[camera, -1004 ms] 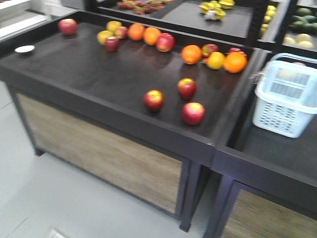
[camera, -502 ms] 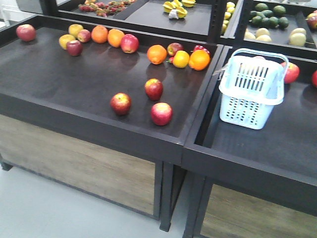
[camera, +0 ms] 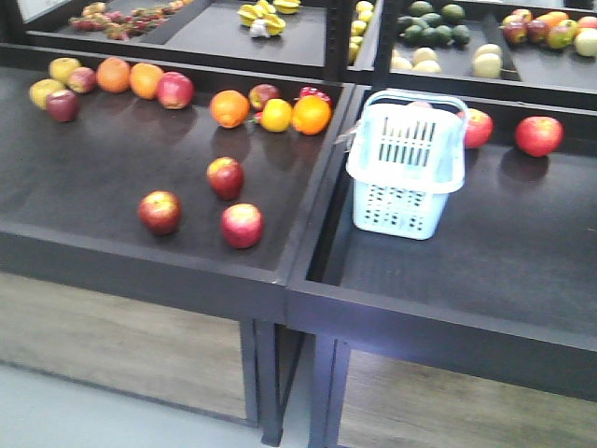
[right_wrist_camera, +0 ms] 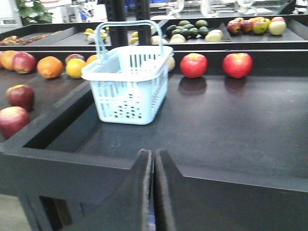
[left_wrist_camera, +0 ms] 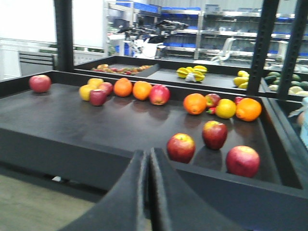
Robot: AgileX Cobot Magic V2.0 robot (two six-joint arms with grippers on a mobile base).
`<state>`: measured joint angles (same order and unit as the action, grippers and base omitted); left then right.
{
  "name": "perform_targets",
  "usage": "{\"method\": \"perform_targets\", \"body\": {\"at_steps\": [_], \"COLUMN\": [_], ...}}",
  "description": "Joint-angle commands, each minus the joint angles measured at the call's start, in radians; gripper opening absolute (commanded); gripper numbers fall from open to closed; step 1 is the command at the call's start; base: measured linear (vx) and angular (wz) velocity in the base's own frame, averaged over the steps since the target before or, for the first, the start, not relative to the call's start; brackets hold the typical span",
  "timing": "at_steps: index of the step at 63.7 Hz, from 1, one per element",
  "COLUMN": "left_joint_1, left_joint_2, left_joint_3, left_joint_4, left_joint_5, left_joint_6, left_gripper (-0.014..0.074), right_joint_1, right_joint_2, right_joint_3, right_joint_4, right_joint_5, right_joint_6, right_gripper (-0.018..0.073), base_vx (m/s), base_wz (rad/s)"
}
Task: Pick three apples into basket with both arms
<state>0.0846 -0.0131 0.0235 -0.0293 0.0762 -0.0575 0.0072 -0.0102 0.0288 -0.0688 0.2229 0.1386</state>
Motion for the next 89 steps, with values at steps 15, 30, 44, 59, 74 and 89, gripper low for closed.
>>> {"method": "perform_targets", "body": {"at_steps": [15, 30, 44, 59, 74, 89], "left_joint_1": [-0.005, -0.005, -0.005, -0.005, -0.005, -0.005], "left_joint_2": [-0.014, -0.014, -0.014, -0.014, -0.014, -0.014], "left_joint_3": [0.024, 0.024, 0.024, 0.024, 0.024, 0.024], "left_joint_4": [-0.008, -0.008, -0.008, -0.008, -0.008, -0.008], "left_joint_5": [-0.076, -0.076, -0.076, -0.076, -0.076, -0.076], "left_joint_6": [-0.006, -0.006, -0.006, -0.006, -0.006, -0.006], "left_gripper": [-0.0006, -0.0006, -0.0006, -0.0006, -0.0006, -0.0006], "right_joint_1": [-0.007, -0.007, -0.007, -0.007, -0.007, -0.007], "right_joint_2": [-0.011, -0.011, -0.011, -0.011, -0.011, -0.011], "right_joint_3": [0.013, 0.013, 0.013, 0.013, 0.013, 0.013], "right_joint_4": [-0.009, -0.009, -0.009, -0.009, -0.009, -0.009], "right_joint_5": [-0.068, -0.068, -0.068, -0.068, -0.068, -0.068], "right_joint_6": [-0.006, -0.006, -0.006, -0.006, -0.006, -0.006], "right_gripper": [-0.0004, -0.0004, -0.0004, -0.0004, -0.0004, -0.0004], "base_vx": [0.08, 0.08, 0.1, 0.12, 0.11, 0.09], "base_wz": [-0.19, -0.14, -0.07, -0.06, -0.15, -0.11]}}
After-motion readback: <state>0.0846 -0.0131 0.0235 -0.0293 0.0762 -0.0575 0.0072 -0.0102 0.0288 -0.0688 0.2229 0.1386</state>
